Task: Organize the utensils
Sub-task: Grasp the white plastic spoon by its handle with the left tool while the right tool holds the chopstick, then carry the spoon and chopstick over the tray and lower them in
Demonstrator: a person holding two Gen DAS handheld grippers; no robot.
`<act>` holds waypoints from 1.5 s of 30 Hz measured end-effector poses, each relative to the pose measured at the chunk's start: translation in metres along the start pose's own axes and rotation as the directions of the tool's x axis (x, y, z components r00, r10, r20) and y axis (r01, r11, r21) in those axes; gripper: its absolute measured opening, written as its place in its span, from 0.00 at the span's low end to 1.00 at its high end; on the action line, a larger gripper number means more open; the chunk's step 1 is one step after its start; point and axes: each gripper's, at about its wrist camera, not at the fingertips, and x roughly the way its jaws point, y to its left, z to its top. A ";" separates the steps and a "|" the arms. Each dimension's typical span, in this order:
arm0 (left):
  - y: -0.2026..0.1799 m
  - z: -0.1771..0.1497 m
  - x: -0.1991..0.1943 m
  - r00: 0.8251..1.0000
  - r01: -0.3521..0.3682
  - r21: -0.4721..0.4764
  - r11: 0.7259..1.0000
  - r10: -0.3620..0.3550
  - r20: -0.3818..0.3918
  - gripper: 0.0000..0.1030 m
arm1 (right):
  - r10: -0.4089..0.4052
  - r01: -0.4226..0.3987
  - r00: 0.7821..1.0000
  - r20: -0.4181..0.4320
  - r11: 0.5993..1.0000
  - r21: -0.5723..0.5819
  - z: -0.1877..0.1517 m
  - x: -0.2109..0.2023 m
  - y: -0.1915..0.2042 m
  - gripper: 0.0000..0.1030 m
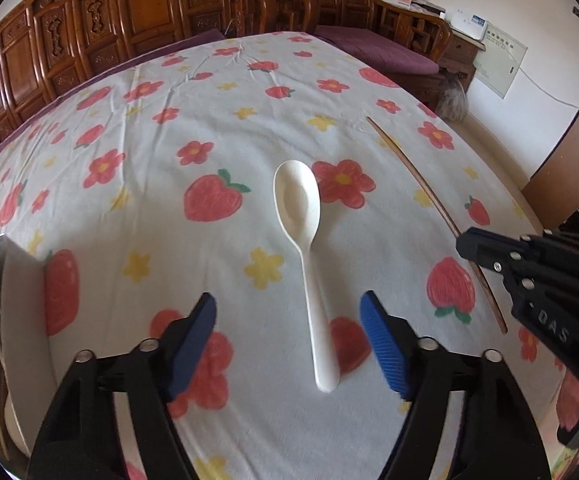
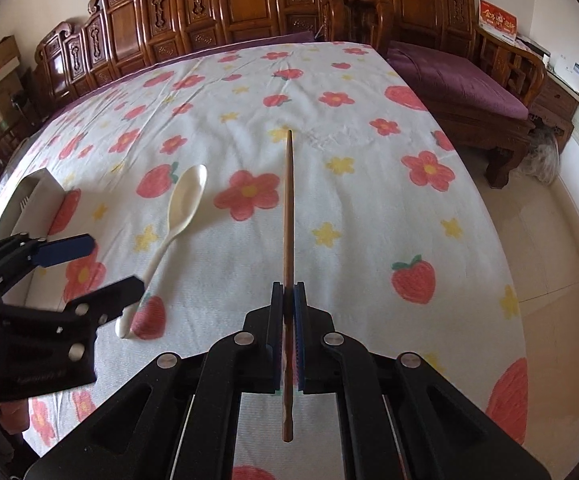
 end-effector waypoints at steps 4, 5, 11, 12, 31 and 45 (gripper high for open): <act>-0.007 0.012 0.012 1.000 -0.016 0.014 1.000 0.016 -0.020 0.44 | 0.014 -0.014 1.000 0.006 1.000 0.007 -0.001 0.001 -0.005 0.06; -0.008 0.014 0.014 1.000 -0.014 0.015 1.000 0.015 -0.025 0.38 | 0.016 -0.016 1.000 0.008 1.000 0.008 -0.001 0.000 -0.005 0.06; -0.008 0.021 0.029 0.997 -0.030 -0.009 1.000 0.029 -0.067 0.25 | 0.025 -0.025 1.000 0.014 1.000 0.014 0.000 -0.002 -0.007 0.06; -0.008 0.021 0.030 0.997 -0.032 -0.010 0.999 0.031 -0.069 0.25 | 0.025 -0.025 1.000 0.015 1.000 0.015 0.001 -0.002 -0.007 0.06; 0.010 0.016 -0.003 0.998 -0.054 -0.051 0.997 0.053 -0.032 0.06 | 0.059 -0.055 0.996 0.066 0.997 -0.053 0.009 -0.025 0.026 0.06; 0.074 0.001 -0.078 0.995 -0.081 -0.082 0.993 0.086 0.058 0.06 | 0.130 -0.113 0.986 0.101 0.980 -0.161 0.009 -0.051 0.083 0.06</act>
